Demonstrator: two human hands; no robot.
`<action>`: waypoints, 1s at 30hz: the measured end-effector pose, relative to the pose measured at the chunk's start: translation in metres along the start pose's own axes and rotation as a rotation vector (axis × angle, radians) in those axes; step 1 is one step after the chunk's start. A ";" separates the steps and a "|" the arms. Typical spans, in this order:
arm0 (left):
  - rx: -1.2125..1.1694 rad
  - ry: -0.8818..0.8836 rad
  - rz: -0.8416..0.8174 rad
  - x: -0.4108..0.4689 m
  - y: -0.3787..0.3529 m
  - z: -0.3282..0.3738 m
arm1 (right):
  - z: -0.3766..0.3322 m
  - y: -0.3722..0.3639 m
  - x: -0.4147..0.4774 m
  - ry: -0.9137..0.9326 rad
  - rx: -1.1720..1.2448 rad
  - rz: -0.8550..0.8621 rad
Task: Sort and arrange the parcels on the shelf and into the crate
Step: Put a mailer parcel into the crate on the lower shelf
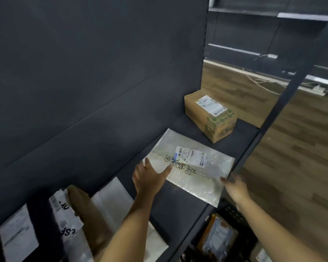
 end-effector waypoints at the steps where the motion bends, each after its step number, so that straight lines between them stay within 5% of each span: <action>1: -0.013 0.004 0.000 0.011 -0.002 -0.002 | 0.005 -0.002 0.004 -0.035 0.009 0.020; 8: -0.046 -0.002 -0.090 0.069 -0.035 0.000 | 0.035 -0.024 0.031 -0.155 0.266 0.026; 21: 0.033 0.086 -0.161 0.105 -0.071 -0.004 | 0.041 -0.043 0.044 -0.224 0.271 -0.076; 25: -0.028 0.240 -0.341 0.097 -0.079 -0.033 | 0.043 -0.029 0.038 -0.196 0.348 -0.049; 30: -0.404 0.394 -0.501 0.052 -0.079 -0.050 | 0.030 -0.008 0.028 -0.107 0.302 -0.086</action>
Point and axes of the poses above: each hand's wrist, its own x-axis towards the middle knuckle, its own y-axis out of the back of the hand, z = x × y, the point moved 8 cm from there along x, towards the middle knuckle, and after that the axes turned 2 degrees about -x, right-handed, at the moved point
